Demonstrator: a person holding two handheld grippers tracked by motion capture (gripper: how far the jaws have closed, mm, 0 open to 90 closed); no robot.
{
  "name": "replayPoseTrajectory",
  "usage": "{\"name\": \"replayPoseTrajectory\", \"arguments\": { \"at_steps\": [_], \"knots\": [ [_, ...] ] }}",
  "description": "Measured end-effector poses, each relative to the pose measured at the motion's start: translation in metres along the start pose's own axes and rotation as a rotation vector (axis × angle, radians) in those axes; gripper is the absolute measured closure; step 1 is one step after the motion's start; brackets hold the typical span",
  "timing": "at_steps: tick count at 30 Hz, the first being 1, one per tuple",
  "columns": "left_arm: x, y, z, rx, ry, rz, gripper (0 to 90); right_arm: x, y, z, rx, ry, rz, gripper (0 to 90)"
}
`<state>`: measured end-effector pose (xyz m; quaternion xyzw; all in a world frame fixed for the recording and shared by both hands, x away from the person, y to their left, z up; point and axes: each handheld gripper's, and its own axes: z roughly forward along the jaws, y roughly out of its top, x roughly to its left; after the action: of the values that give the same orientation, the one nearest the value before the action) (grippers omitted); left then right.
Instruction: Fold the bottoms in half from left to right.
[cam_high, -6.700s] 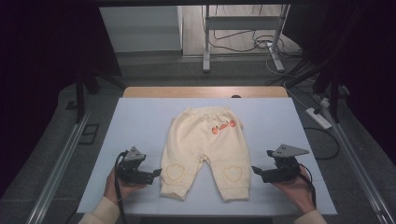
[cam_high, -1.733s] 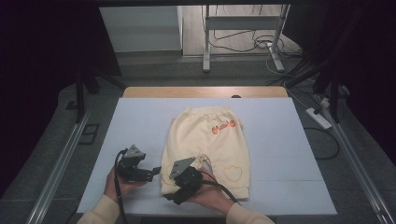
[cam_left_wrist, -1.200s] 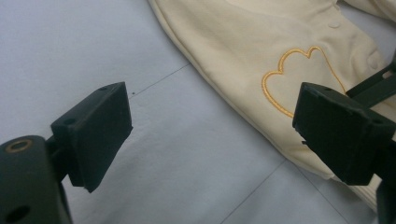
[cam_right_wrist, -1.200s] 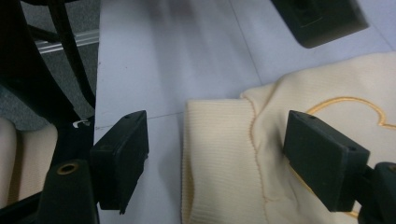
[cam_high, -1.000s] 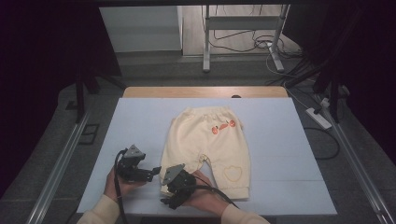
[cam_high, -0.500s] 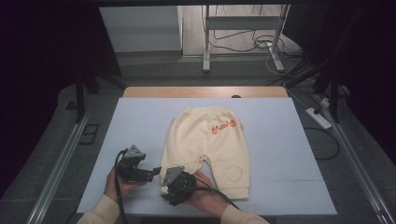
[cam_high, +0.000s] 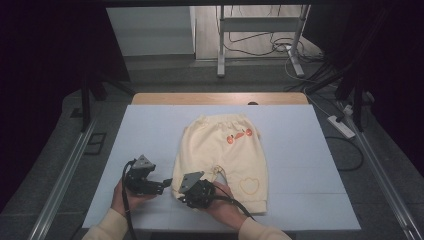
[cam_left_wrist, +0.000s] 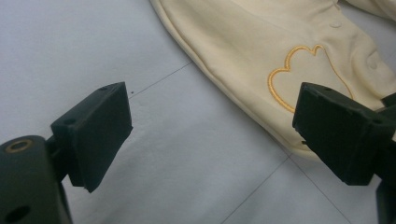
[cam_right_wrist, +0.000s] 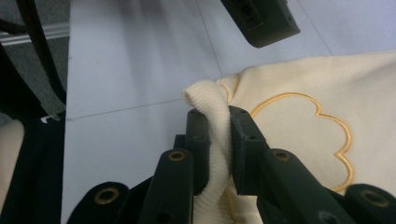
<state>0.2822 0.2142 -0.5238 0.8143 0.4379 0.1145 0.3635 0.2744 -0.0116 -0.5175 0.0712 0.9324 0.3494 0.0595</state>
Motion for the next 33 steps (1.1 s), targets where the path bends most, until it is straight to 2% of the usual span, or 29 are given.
{"name": "replayPoseTrajectory", "arguments": {
  "at_steps": [7, 19, 25, 33],
  "knots": [
    [0.001, 0.002, -0.001, -0.007, 0.000, -0.004, 11.5, -0.003, 0.000, -0.004, -0.013, 0.019, 0.015, 79.3],
    [0.011, 0.019, 0.001, -0.029, -0.017, -0.013, 12.6, -0.004, 0.000, -0.004, -0.015, 0.028, 0.019, 79.2],
    [0.015, 0.029, 0.007, -0.027, -0.030, -0.022, 12.6, -0.004, -0.001, -0.005, -0.016, 0.032, 0.024, 79.2],
    [0.013, 0.044, 0.018, -0.017, -0.044, -0.003, 12.6, -0.005, -0.001, -0.005, -0.019, 0.037, 0.026, 79.2]
  ]
}}
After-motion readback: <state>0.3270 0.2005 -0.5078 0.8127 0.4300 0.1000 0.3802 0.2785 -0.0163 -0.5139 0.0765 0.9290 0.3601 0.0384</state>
